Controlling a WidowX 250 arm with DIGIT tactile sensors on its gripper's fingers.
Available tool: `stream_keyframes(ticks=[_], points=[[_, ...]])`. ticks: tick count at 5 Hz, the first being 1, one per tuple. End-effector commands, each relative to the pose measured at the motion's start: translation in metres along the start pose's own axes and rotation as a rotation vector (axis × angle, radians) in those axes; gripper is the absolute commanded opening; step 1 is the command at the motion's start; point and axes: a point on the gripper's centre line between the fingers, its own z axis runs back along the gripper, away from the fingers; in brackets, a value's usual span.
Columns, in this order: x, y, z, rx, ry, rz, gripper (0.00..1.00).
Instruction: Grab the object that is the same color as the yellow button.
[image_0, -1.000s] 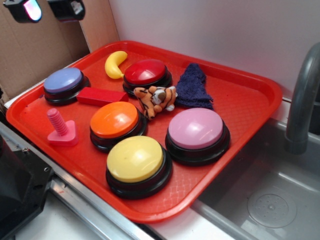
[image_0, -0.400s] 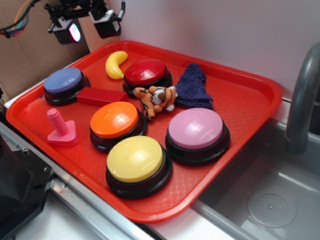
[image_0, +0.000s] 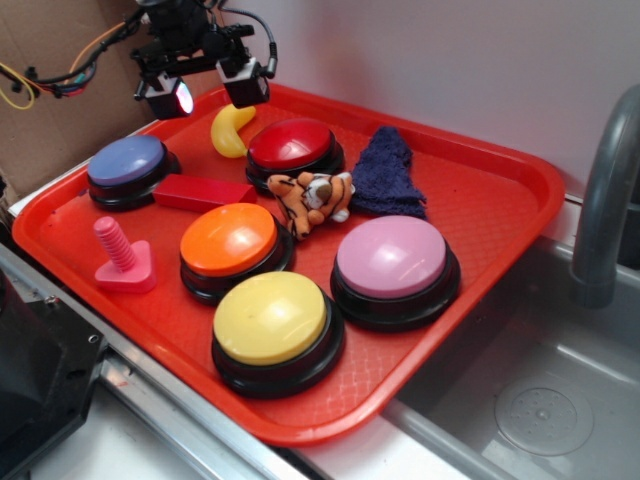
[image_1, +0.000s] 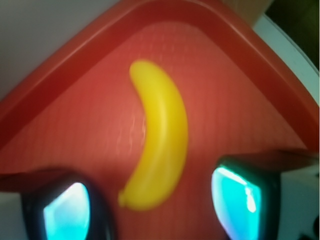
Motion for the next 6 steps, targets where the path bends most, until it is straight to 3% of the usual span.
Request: stream_keyframes(ticks=[1,3,4,6], points=[[0.023,0.005,-0.009,0.013,-0.036,0.008,1.00],[0.022,0.003,-0.025,0.017,-0.012,0.018,1.00],[0.021,0.002,-0.026,0.027,-0.019,0.023,0.04],[0.017,-0.009,0.011,0.005,-0.035,-0.069,0.00]])
